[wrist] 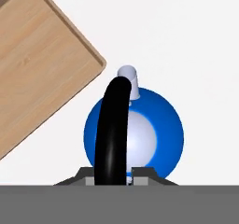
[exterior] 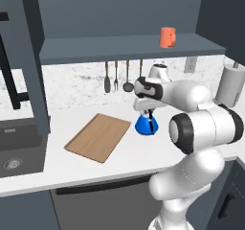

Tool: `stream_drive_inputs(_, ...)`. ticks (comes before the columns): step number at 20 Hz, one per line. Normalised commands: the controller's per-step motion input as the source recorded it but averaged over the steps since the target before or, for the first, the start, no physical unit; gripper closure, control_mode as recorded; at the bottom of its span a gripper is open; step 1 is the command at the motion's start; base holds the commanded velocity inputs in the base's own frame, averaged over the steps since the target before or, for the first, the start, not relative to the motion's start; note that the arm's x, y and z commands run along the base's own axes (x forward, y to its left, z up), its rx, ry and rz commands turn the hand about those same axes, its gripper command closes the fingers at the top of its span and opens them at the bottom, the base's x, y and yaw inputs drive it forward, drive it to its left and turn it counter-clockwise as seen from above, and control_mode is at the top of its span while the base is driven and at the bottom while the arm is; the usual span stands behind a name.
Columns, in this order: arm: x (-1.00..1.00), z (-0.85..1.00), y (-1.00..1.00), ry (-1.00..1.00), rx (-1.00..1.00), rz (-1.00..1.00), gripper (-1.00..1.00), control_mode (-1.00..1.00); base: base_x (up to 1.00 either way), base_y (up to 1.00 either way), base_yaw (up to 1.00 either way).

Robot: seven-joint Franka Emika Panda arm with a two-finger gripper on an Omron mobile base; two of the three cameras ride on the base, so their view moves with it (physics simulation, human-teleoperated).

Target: Pick the kettle from the counter and place it on the tray. Then pick the mug from the cabinet and place it on the tray. Then close the cabinet doors.

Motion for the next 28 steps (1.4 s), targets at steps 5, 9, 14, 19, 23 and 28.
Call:
stream_drive_inputs(5,-0.50,0.39,0.34,-0.20,-0.03,0.10,1.00,-1.00,0.00,0.00,0.00)
stream_drive_inputs(9,-0.11,0.29,0.48,-0.12,-0.02,0.13,1.00,-1.00,0.00,0.00,0.00)
stream_drive_inputs(14,0.02,0.12,0.66,-0.01,-0.04,0.14,1.00,-1.00,0.00,0.00,0.00)
stream_drive_inputs(19,0.11,0.00,0.65,0.00,-0.03,0.12,1.00,-1.00,0.00,0.00,0.00)
stream_drive_inputs(23,0.39,0.00,0.51,0.00,0.00,0.06,1.00,-1.00,0.00,0.00,0.00)
stream_drive_inputs(28,0.51,-0.01,0.26,0.00,0.00,0.04,1.00,-1.00,0.00,0.00,0.00)
